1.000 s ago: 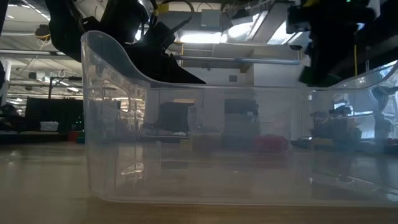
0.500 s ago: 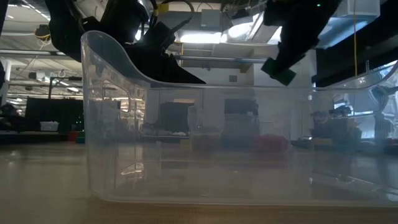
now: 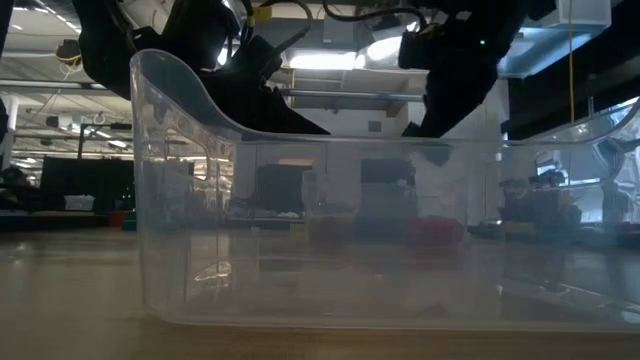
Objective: Sort blocks by size
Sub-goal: Put the green cylindrical block into the top transparent bin
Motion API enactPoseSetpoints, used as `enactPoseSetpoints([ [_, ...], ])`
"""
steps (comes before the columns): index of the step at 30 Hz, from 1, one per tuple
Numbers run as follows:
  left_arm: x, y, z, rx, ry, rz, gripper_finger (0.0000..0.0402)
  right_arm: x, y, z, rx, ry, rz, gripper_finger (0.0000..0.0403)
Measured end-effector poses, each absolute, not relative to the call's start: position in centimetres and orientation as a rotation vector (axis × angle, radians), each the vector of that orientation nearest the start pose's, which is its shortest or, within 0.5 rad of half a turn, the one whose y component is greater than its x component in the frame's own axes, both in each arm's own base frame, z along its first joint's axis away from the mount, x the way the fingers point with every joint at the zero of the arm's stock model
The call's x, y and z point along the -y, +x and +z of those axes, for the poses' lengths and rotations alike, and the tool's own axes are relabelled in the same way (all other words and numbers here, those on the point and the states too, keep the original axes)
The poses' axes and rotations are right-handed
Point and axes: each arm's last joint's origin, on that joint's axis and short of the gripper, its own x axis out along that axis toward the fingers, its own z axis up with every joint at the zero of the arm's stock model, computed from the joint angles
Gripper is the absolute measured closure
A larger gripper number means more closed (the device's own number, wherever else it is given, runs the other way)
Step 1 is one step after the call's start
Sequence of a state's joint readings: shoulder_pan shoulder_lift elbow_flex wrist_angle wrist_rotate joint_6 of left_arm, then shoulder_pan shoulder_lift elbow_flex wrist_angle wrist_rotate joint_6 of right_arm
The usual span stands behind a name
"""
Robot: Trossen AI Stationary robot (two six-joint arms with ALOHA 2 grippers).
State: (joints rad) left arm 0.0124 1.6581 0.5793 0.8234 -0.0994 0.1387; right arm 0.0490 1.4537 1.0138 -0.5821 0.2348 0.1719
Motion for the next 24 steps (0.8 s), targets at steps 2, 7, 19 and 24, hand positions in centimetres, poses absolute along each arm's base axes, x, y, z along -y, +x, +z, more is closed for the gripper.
enactPoseSetpoints([
  [2, -0.7, 30.5, 15.5, -0.262, 0.149, 0.094, 0.0187, -0.7, 28.9, 23.0, -0.999, 0.007, -0.254, 0.0267],
  [7, -0.7, 30.5, 15.5, -0.263, 0.149, 0.093, 0.0187, -0.7, 29.3, 22.2, -1.027, -0.038, -0.28, 0.0267],
  [19, -0.7, 30.5, 15.5, -0.263, 0.149, 0.094, 0.0187, 0.8, 30.3, 20.3, -1.077, -0.034, -0.315, 0.0267],
  [24, -0.7, 30.5, 15.4, -0.263, 0.149, 0.094, 0.0187, 0.7, 30.7, 19.6, -1.088, -0.018, -0.28, 0.0267],
])
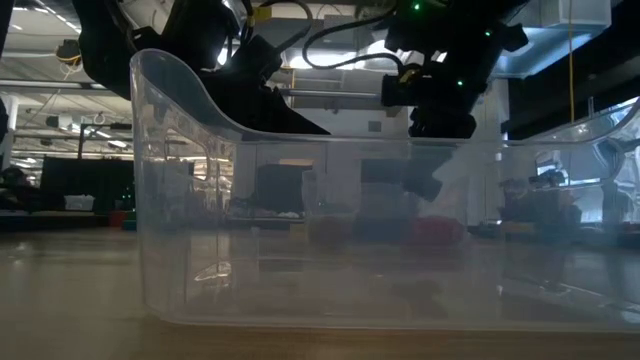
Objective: Sort blocks by size
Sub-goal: Put the green cylindrical block into the top transparent bin, then put the blue rectangular block into the bottom right transparent bin
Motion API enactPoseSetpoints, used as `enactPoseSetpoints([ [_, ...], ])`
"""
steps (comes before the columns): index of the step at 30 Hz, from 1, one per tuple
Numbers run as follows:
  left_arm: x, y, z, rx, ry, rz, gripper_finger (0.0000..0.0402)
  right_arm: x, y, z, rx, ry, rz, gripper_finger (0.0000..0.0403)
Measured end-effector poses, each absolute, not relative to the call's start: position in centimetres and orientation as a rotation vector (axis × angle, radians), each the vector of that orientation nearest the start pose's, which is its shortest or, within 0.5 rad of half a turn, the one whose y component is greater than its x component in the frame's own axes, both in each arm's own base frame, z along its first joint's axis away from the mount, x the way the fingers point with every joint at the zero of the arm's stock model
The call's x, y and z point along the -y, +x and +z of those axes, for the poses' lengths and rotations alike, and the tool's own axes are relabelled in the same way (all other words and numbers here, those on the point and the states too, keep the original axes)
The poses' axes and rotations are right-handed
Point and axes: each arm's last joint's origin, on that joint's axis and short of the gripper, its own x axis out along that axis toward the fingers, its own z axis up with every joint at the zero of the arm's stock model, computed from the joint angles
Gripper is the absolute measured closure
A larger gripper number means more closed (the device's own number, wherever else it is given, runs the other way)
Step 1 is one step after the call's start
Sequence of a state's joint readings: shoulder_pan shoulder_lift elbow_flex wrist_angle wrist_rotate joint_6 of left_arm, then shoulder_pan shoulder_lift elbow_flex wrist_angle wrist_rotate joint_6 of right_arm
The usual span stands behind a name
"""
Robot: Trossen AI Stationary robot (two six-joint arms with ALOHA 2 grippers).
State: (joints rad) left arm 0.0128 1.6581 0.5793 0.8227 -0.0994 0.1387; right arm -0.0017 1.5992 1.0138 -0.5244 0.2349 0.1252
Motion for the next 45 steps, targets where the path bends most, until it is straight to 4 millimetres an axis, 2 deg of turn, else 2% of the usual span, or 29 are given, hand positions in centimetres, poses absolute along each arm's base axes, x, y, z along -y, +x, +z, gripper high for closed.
enactPoseSetpoints([
  [7, -0.7, 30.5, 15.4, -0.263, 0.149, 0.093, 0.0187, 0.7, 30.8, 19.4, -1.094, -0.019, -0.279, 0.0261],
  [17, -0.7, 30.5, 15.5, -0.263, 0.149, 0.094, 0.0187, 0.7, 30.8, 19.4, -1.093, -0.011, -0.284, 0.0194],
  [23, -0.7, 30.5, 15.4, -0.263, 0.148, 0.094, 0.0187, 0.7, 30.7, 19.7, -1.086, -0.011, -0.283, 0.0177],
  [29, -0.7, 30.6, 15.6, -0.259, 0.148, 0.094, 0.0187, 0.6, 29.4, 22.3, -1.018, 0.032, -0.279, 0.0176],
  [37, -0.7, 30.5, 15.7, -0.265, 0.149, 0.094, 0.0187, 0.6, 26.4, 26.9, -0.847, 0.075, -0.292, 0.0176],
  [45, -0.9, 29.4, 18.1, -0.252, 0.15, 0.123, 0.0187, 0.9, 23.2, 27.9, -0.766, 0.009, -0.365, 0.0175],
])
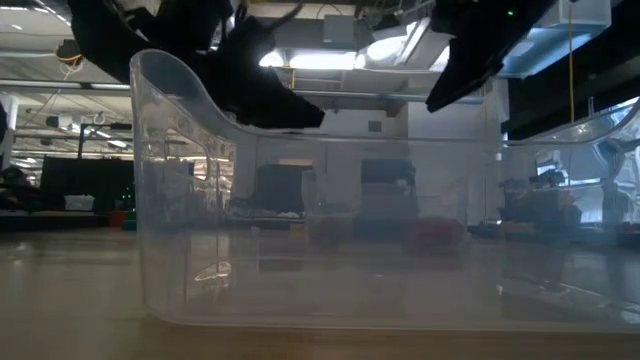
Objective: Sort blocks by size
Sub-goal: Put the blue rectangular block into the bottom right transparent bin
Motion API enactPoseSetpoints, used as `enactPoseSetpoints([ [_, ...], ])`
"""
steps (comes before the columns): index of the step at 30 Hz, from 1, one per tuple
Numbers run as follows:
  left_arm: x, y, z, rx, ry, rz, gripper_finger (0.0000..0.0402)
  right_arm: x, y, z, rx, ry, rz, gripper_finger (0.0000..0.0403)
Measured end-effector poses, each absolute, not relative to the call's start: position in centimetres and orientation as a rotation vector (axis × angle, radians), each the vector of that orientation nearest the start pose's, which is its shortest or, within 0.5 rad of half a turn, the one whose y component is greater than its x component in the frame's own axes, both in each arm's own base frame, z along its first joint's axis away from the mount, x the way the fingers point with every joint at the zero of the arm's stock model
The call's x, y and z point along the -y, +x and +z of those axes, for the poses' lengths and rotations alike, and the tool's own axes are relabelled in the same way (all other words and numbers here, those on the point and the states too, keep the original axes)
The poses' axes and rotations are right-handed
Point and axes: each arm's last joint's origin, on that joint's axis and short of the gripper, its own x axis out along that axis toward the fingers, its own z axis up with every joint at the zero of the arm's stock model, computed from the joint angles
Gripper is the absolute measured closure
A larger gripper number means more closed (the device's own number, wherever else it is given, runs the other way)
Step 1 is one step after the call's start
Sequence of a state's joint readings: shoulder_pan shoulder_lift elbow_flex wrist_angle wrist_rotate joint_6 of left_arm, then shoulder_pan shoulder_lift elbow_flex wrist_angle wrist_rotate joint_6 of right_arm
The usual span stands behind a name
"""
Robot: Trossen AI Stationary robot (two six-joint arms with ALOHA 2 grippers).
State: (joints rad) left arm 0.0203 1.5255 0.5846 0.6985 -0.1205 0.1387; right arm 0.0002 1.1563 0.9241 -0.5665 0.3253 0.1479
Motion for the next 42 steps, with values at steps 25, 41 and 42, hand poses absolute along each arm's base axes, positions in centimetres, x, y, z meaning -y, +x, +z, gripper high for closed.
enactPoseSetpoints([
  [25, -8.6, 20.8, 23.8, -0.431, 0.068, 0.631, 0.0185, 1.4, 19.3, 21.1, -0.632, -0.125, -0.513, 0.0175],
  [41, -12.3, 17.7, 26.9, -0.935, -0.157, 0.814, 0.0127, 1.4, 19.5, 21.0, -0.608, -0.143, -0.49, 0.0175],
  [42, -12.4, 17.4, 26.7, -0.962, -0.154, 0.816, 0.0128, 1.4, 19.5, 21.0, -0.61, -0.155, -0.487, 0.0175],
])
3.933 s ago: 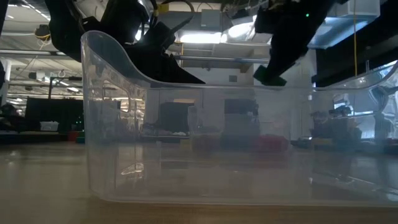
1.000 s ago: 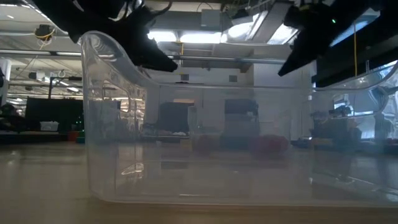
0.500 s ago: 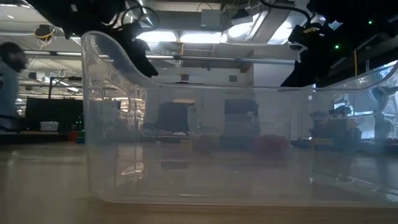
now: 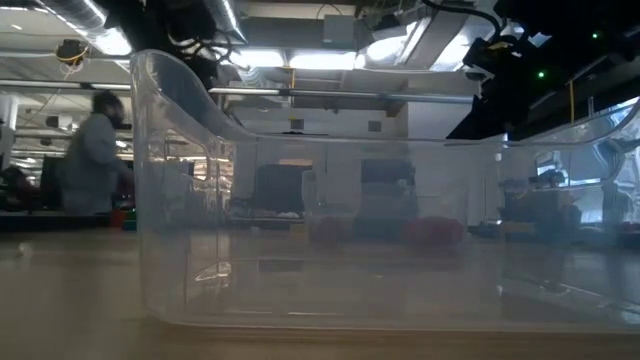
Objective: Sort blocks by size
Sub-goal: Put the blue rectangular block into the bottom right transparent bin
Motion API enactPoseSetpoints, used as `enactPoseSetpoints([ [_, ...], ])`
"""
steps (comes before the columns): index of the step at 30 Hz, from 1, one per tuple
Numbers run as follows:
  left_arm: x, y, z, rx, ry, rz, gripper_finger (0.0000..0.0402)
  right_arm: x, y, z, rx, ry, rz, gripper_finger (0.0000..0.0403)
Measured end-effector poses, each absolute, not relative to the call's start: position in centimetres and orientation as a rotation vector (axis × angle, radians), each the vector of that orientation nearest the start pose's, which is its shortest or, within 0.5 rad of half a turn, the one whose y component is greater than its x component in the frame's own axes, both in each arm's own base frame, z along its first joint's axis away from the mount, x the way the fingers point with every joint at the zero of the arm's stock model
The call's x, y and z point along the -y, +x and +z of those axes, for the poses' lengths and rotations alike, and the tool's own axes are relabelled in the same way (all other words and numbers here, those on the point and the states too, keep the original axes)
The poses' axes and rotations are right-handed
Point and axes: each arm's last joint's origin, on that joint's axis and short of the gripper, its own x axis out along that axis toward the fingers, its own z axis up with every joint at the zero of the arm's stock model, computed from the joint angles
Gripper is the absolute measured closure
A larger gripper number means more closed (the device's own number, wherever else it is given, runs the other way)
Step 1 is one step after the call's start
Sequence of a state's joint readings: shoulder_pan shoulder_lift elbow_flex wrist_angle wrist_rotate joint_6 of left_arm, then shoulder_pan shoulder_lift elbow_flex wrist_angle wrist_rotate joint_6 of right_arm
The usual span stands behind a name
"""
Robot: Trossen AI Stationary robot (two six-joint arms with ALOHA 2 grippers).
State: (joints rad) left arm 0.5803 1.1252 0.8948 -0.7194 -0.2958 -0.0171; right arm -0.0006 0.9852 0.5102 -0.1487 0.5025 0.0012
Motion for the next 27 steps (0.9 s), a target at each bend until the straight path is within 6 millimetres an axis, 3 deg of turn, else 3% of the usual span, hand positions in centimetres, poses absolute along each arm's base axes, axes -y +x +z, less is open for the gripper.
enactPoseSetpoints([
  [9, -13.9, 16.9, 24.1, -1.212, -0.154, 0.791, 0.0133, 1.4, 19.6, 21.2, -0.599, -0.177, -0.465, 0.0175],
  [27, -15.7, 19.0, 17.7, -1.64, 0.02, 0.439, 0.0163, 1.3, 19.7, 21.2, -0.601, -0.163, -0.43, 0.0175],
])
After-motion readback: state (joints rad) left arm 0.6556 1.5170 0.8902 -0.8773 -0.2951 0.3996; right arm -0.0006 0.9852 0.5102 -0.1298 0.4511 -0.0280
